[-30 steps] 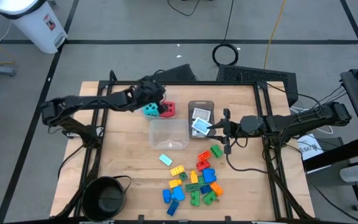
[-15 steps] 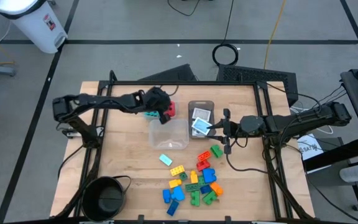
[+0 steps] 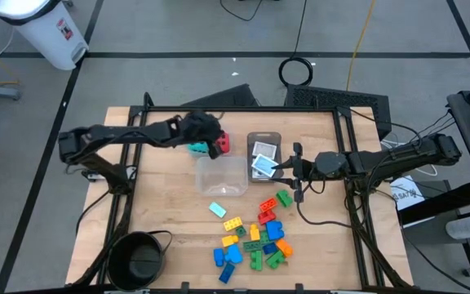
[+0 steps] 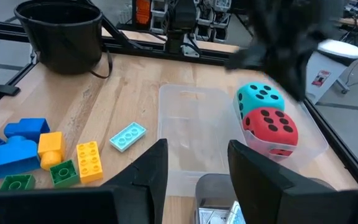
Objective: Pick & Place Toys
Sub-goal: Put the green game piece into the bottom transparent bin
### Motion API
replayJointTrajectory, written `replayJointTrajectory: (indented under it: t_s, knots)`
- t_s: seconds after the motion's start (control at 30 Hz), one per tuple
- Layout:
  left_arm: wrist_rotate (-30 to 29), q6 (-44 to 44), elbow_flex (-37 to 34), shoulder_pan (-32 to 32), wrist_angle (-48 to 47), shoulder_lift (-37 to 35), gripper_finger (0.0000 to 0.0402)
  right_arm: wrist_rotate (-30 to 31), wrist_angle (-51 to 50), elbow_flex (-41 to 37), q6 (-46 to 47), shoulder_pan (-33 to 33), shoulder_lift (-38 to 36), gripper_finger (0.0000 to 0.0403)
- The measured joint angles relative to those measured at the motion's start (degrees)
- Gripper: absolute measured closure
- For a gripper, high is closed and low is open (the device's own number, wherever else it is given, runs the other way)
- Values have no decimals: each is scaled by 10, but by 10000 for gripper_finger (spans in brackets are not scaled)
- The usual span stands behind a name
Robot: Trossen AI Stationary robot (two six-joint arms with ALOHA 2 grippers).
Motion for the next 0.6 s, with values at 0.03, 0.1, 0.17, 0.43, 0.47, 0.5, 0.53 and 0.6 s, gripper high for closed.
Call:
replayJointTrajectory:
  t_s: [0.03, 0.1, 0.17, 0.43, 0.47, 0.5, 0.53, 0.6]
  knots:
    - [0, -2, 0, 0, -1, -18, 398, 0, 0, 0, 0, 0, 0, 264]
    - [0, -3, 0, -1, -3, -56, 392, 0, -2, 0, 0, 0, 0, 264]
    - [0, -4, 0, -4, -6, -97, 382, 0, -2, 0, 0, 0, 0, 264]
    - [0, -40, 0, -34, -7, -266, 361, 0, -3, 0, 0, 0, 0, 264]
    - [0, -43, 0, -37, -8, -286, 360, 0, -3, 0, 0, 0, 0, 264]
    - [0, -43, 0, -39, -8, -307, 360, 0, -4, 0, 0, 0, 0, 264]
    - [-1, -43, 0, -42, -11, -330, 360, 0, -4, 0, 0, 0, 0, 264]
    - [0, -44, 0, -46, -23, -372, 360, 0, -5, 0, 0, 0, 0, 264]
